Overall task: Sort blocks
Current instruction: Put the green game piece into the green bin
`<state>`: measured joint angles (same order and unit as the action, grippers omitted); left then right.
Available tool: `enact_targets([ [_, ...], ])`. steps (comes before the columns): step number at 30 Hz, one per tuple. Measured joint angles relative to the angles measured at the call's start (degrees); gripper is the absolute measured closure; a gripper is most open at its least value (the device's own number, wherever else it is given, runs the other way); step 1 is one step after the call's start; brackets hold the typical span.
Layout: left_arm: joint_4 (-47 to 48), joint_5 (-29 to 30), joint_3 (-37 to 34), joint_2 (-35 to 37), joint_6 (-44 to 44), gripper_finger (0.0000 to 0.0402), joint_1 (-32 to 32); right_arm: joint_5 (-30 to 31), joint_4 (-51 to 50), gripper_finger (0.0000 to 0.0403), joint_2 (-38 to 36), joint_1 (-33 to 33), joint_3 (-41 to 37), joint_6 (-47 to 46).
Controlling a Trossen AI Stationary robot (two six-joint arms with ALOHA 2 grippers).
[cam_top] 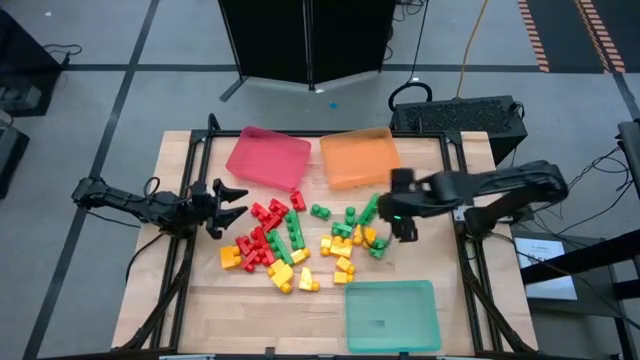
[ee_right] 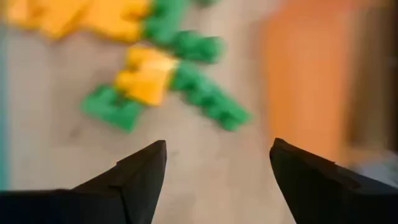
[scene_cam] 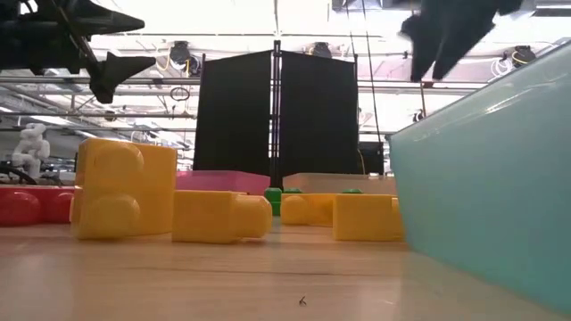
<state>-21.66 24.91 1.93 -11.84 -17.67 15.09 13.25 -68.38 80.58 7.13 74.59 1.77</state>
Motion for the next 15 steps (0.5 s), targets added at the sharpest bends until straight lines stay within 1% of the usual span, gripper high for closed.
enact_targets([
  [2,0.08,-0.40,0.00,0.00,0.00,0.0110,0.00,-7.44,2.44,0.0135,2.11,-2.26,0.00,6.03],
  [3,0.08,-0.46,0.02,0.00,0.00,0.0110,0.00,-10.26,3.58,0.0138,2.85,-3.22,0.00,9.03],
  [4,0.06,-0.47,0.02,0.00,0.00,0.0110,0.00,-11.81,4.51,0.0140,3.35,-4.05,0.00,12.20],
  [8,0.08,-0.51,0.09,-0.02,0.00,0.0110,0.00,-11.91,7.72,0.0145,5.91,-7.98,0.04,26.90],
  [9,0.08,-0.53,0.11,-0.02,-0.02,0.0110,0.00,-11.96,8.55,0.0144,6.74,-9.20,0.04,29.36],
  [15,0.08,-0.66,0.13,-0.02,-0.04,0.0110,0.00,-14.26,13.33,0.0145,11.55,-16.03,0.04,35.24],
])
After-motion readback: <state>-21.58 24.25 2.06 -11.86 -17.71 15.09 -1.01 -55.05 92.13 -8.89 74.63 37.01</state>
